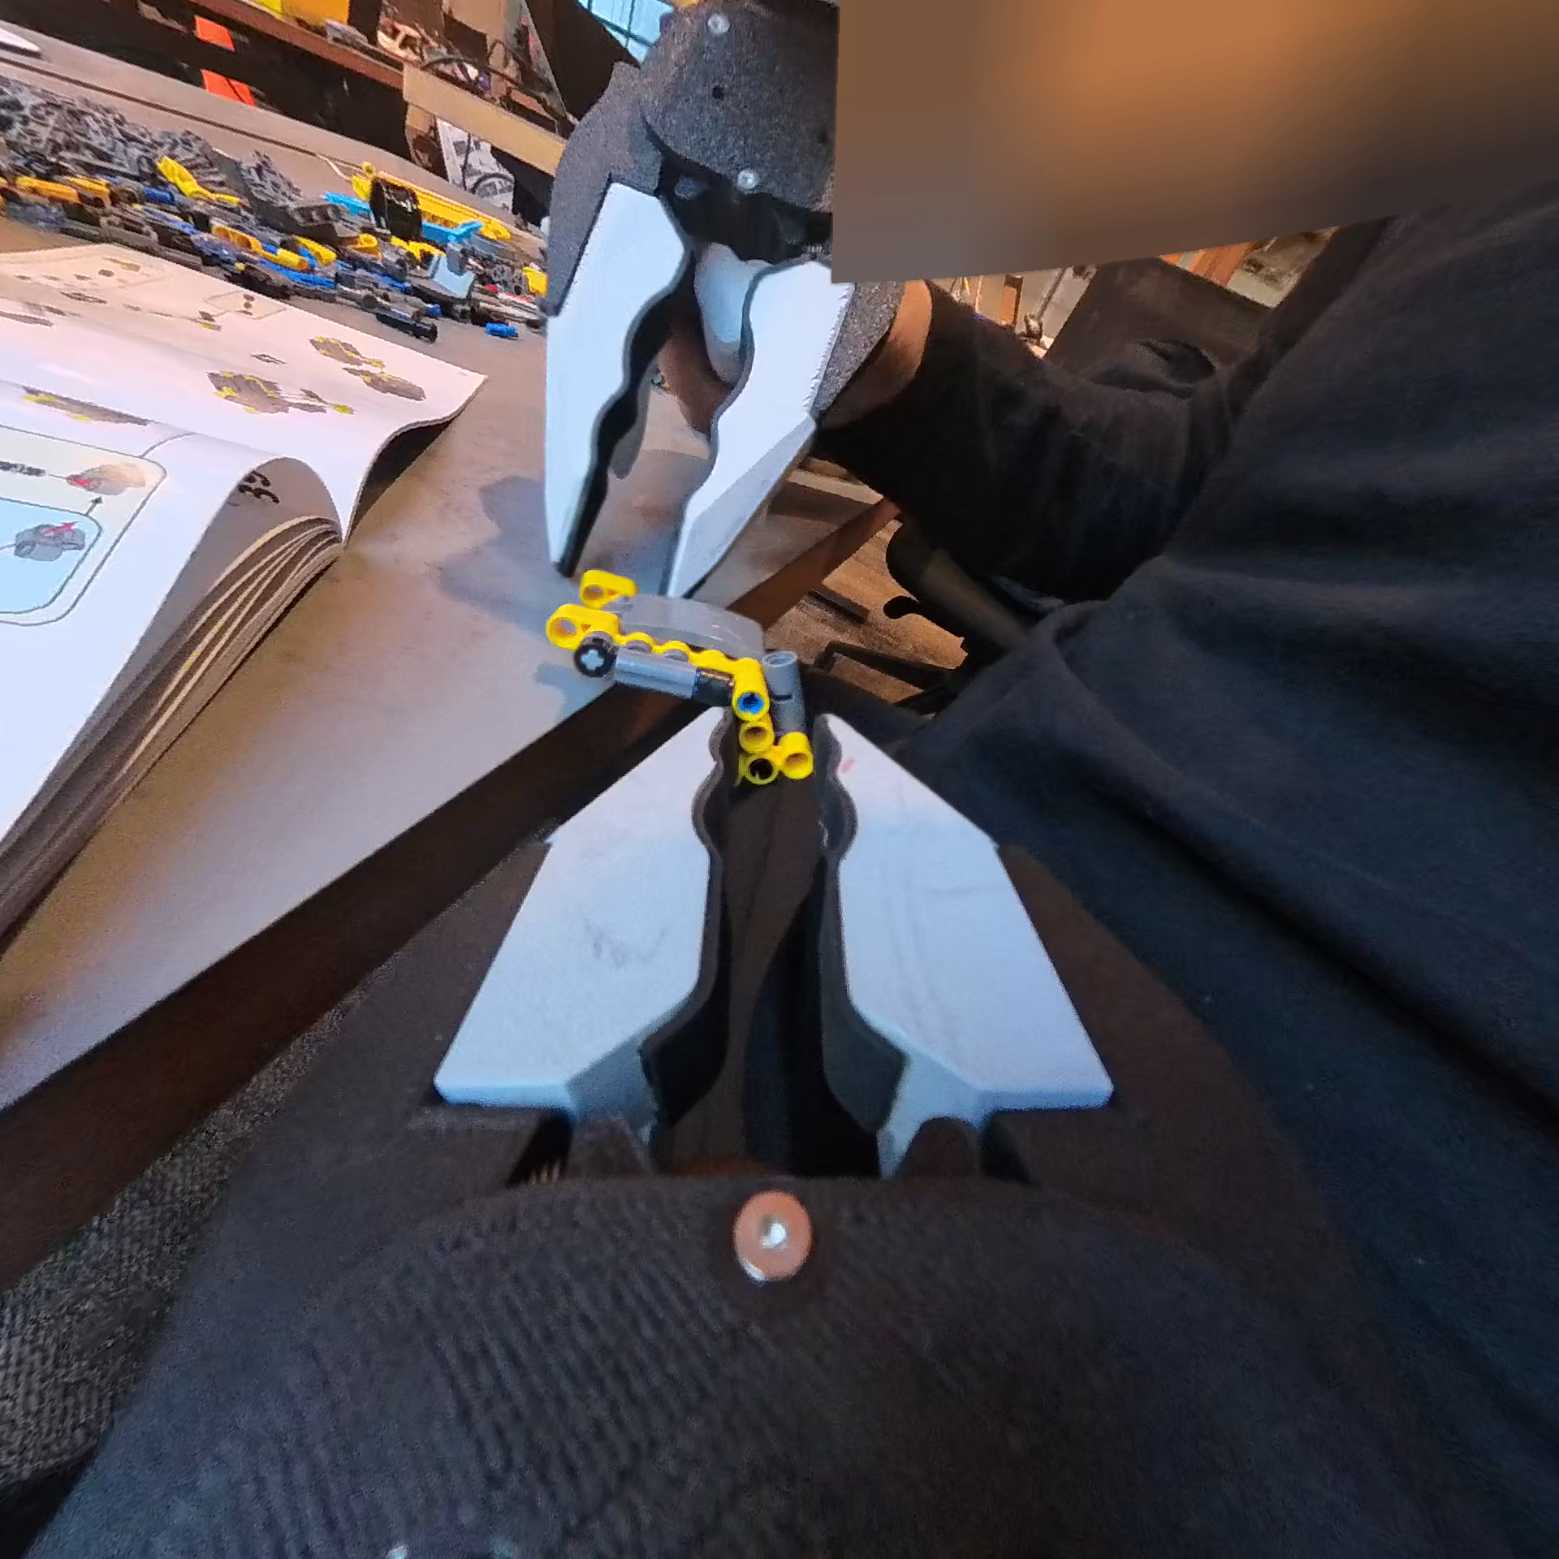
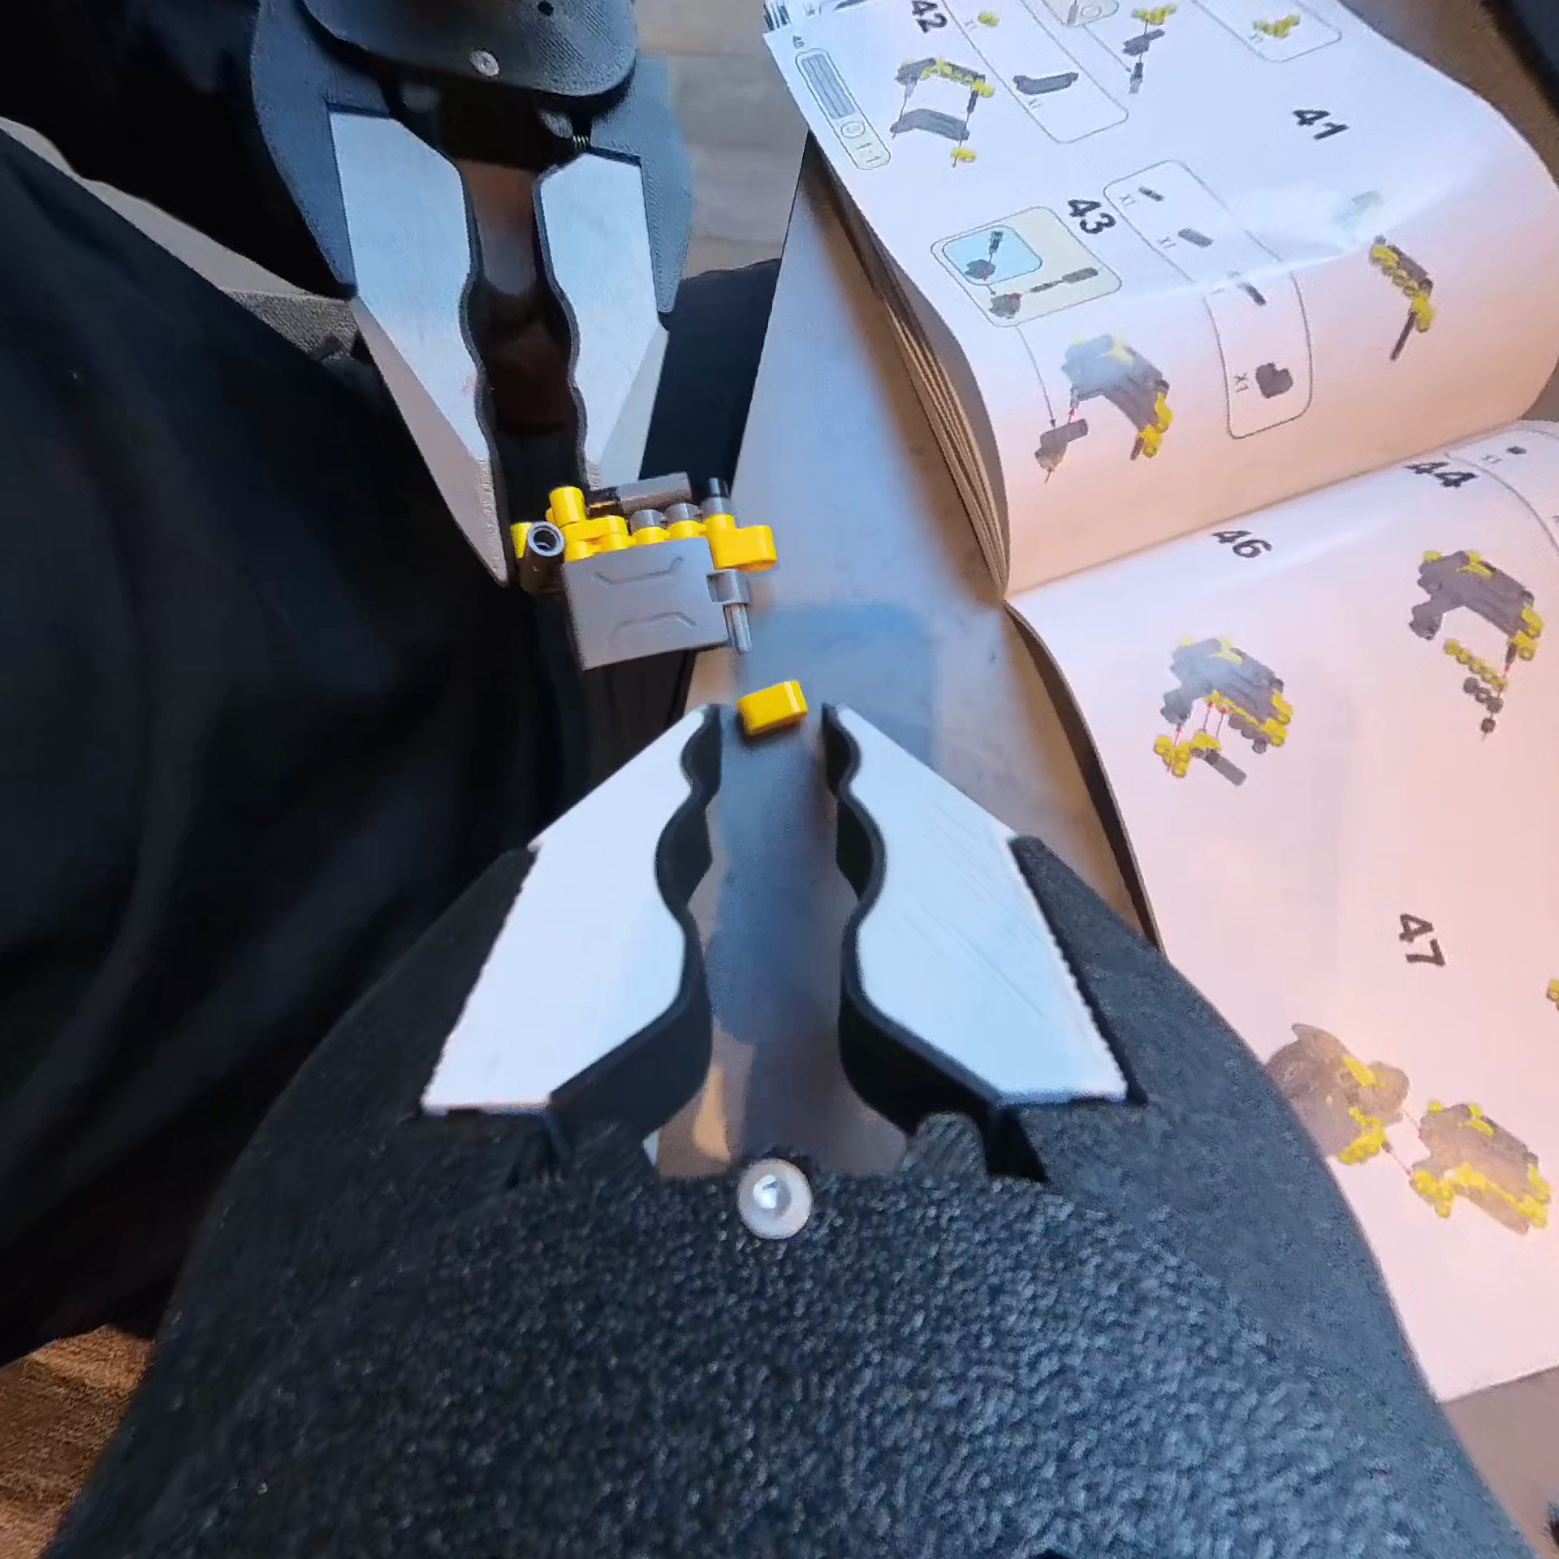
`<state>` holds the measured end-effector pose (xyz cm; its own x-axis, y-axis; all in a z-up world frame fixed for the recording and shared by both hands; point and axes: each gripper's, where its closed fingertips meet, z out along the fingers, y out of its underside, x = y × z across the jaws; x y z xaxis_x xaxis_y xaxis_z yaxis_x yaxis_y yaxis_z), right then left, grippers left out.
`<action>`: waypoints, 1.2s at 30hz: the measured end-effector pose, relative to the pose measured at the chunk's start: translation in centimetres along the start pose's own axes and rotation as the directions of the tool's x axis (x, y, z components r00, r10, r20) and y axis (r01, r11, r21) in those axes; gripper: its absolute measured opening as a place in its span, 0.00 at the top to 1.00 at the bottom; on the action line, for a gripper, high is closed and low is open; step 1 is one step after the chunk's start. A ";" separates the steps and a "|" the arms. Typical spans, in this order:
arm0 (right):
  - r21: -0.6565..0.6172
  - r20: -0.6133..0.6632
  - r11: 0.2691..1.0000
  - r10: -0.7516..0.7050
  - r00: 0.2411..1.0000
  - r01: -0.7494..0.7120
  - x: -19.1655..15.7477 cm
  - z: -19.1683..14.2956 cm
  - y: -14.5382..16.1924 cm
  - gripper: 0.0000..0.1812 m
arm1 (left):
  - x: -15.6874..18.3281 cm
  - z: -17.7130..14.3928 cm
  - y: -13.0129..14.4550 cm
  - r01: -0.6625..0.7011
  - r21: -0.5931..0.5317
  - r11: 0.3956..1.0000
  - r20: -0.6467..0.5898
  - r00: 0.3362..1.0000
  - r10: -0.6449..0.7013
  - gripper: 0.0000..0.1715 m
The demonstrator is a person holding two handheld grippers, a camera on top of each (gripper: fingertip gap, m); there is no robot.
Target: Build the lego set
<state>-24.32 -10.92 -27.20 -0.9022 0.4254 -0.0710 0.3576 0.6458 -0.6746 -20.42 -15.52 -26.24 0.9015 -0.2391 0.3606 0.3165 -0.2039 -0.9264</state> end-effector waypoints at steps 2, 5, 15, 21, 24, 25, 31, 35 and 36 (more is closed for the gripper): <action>-0.014 -0.008 1.000 -0.009 1.000 0.009 0.2 0.1 0.1 0.89 | -0.2 0.0 0.1 0.000 -0.008 1.000 -0.008 1.000 0.000 0.90; -0.018 0.004 1.000 -0.014 1.000 0.014 0.3 0.2 0.0 0.89 | -0.4 0.0 0.3 -0.009 -0.025 1.000 -0.020 1.000 0.008 0.91; -0.009 0.061 1.000 -0.018 0.998 0.019 0.0 0.7 -0.6 0.91 | -0.8 0.1 0.5 -0.017 -0.044 0.999 -0.031 0.999 0.015 0.91; 0.006 0.062 1.000 0.010 0.998 -0.010 0.1 0.8 -0.8 0.91 | -1.0 0.0 0.5 -0.029 -0.030 0.999 -0.026 0.999 0.029 0.91; 0.011 0.062 1.000 0.015 0.998 -0.016 0.1 0.8 -0.8 0.91 | -0.9 0.0 0.6 -0.033 -0.024 0.999 -0.030 0.999 0.033 0.91; 0.012 0.062 1.000 0.017 0.998 -0.018 0.1 0.8 -0.8 0.91 | -0.9 0.0 0.6 -0.037 -0.021 0.999 -0.033 0.999 0.036 0.91; 0.022 0.063 0.999 0.027 0.998 -0.029 0.2 0.8 -0.8 0.91 | -0.7 0.1 0.6 -0.038 -0.004 0.999 -0.042 0.998 0.038 0.91; 0.027 0.062 0.999 0.036 0.997 -0.038 0.2 0.8 -0.9 0.91 | -0.7 0.2 0.5 -0.043 0.005 0.999 -0.039 0.998 0.044 0.91; 0.027 0.058 0.999 0.037 0.998 -0.038 0.3 0.8 -0.8 0.91 | -0.7 0.2 0.5 -0.044 0.008 0.999 -0.037 0.998 0.044 0.91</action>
<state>-25.05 -11.85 -27.22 -0.9010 0.4111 -0.1385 0.3852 0.6115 -0.6911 -20.88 -15.26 -26.98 0.9032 -0.2827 0.3229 0.2786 -0.1860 -0.9422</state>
